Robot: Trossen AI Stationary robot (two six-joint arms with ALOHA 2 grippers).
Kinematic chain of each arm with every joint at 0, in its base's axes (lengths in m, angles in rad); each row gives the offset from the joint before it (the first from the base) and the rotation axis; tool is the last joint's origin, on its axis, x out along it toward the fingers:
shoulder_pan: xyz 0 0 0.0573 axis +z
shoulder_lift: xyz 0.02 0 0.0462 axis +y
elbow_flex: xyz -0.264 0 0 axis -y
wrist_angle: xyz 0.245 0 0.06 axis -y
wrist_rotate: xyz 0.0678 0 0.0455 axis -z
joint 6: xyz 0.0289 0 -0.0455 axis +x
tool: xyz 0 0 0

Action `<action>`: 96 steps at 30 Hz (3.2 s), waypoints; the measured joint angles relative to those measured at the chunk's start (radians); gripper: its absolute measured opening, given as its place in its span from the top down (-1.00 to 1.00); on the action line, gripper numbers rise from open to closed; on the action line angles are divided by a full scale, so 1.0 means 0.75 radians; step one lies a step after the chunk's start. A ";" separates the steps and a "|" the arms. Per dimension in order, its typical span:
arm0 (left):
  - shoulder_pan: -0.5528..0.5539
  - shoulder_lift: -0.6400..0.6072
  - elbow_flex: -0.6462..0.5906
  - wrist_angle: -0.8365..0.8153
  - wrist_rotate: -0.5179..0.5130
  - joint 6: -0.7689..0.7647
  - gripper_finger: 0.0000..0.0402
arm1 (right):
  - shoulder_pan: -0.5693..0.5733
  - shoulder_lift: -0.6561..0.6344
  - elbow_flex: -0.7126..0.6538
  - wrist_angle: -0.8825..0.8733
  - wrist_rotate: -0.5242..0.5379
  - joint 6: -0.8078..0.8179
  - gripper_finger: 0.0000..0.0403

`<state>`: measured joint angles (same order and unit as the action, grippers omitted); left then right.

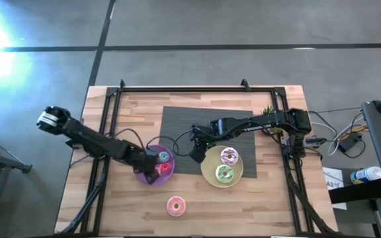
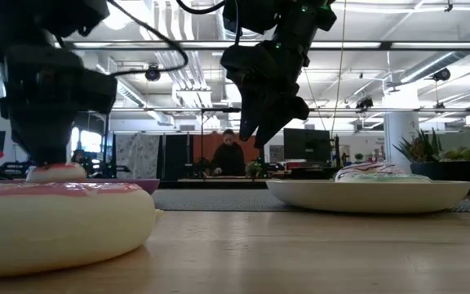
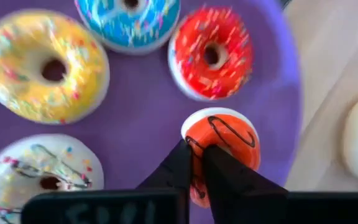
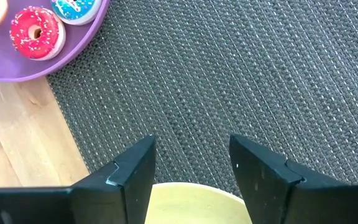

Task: Pick & Place donuts
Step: Put the small orange donut on the purple plate, then put the large pink donut on the brown plate

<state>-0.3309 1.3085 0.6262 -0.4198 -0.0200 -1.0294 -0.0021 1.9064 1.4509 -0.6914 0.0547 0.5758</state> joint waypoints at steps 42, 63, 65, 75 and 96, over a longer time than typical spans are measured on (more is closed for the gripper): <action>-0.180 -0.246 0.039 -0.359 -0.033 -0.039 0.38 | 0.061 0.000 -0.002 0.004 -0.149 -0.164 0.04; -0.265 -0.168 0.067 0.103 -0.172 0.058 0.39 | 0.186 -0.001 -0.003 0.083 -0.131 -0.074 0.04; -0.265 -0.115 0.096 0.113 -0.173 0.058 0.39 | 0.199 -0.037 -0.003 0.037 -0.096 -0.077 0.04; -0.260 0.249 0.415 -0.020 -0.146 0.128 0.39 | 0.282 -0.225 -0.143 -0.073 -0.092 -0.093 0.04; -0.270 0.639 0.711 -0.025 -0.019 0.259 0.39 | 0.606 -0.642 -0.580 0.039 0.180 0.364 0.04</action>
<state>-0.5331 1.7874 1.1595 -0.4387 -0.0345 -0.8352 0.4528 1.4252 1.0158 -0.6623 0.1895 0.8487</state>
